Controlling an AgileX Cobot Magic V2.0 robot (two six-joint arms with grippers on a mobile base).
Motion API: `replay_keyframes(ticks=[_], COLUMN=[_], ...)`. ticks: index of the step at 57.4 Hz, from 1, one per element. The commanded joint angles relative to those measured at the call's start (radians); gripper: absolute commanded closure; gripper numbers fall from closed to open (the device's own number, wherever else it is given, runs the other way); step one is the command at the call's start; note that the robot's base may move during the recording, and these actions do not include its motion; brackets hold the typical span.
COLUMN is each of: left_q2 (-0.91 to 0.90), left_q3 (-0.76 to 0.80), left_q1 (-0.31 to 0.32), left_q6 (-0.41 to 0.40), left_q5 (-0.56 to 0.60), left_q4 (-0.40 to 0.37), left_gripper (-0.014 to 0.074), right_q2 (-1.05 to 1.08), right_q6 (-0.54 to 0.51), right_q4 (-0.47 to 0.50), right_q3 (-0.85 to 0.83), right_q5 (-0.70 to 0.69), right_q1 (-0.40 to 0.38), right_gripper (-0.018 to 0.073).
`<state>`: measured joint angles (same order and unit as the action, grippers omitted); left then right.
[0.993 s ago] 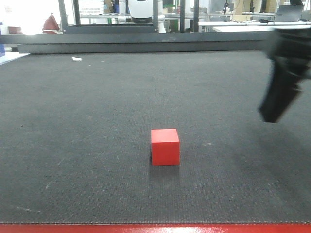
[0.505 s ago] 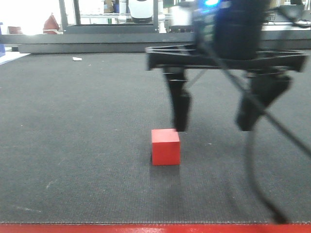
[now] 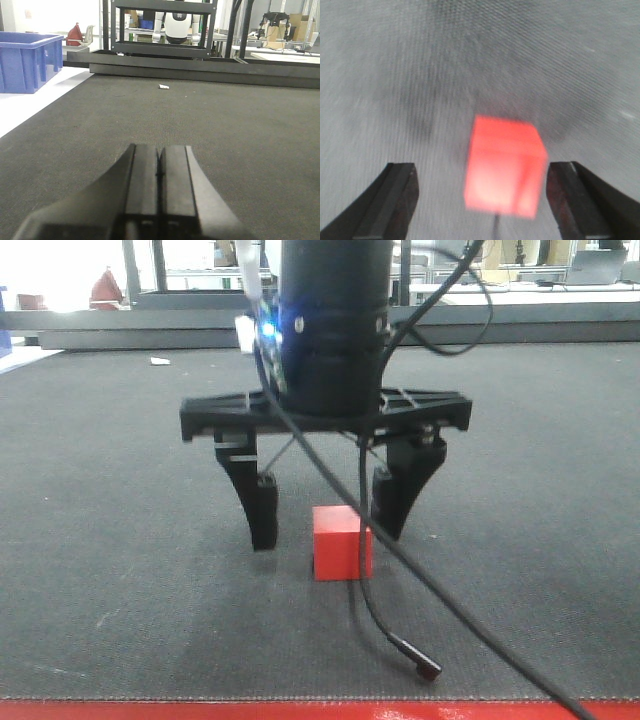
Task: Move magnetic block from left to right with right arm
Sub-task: 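Lower the open right gripper over the red cube, then close the right gripper on the red cube and lift it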
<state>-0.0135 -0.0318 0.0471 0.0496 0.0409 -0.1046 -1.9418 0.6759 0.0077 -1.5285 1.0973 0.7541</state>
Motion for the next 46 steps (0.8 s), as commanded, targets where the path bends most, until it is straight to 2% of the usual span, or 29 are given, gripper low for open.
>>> replay_keyframes(ticks=[1,35,41,46], left_q2=[-0.013,-0.013,-0.013,-0.013], left_q3=[-0.001,-0.001,-0.001,-0.001], left_q1=[0.006,0.006,0.006,0.006], left_q6=[0.002,0.002,0.002,0.002], left_q5=[0.091,0.091,0.091,0.091], left_q4=[-0.005,-0.005,-0.005,-0.005], left_gripper=[0.0722,0.0722,0.0722,0.0722], right_q2=[0.041,0.030,0.030,0.030], right_q6=[0.004,0.030,0.031,0.042], right_q4=[-0.008,-0.008,0.003,0.005], right_q3=[-0.034,-0.026,-0.026,-0.026], right_q5=[0.004,0.007,0.008,0.008], right_q1=[-0.002,-0.033,-0.033,-0.033], right_gripper=[-0.0062,-0.0059,-0.0003,0.0096])
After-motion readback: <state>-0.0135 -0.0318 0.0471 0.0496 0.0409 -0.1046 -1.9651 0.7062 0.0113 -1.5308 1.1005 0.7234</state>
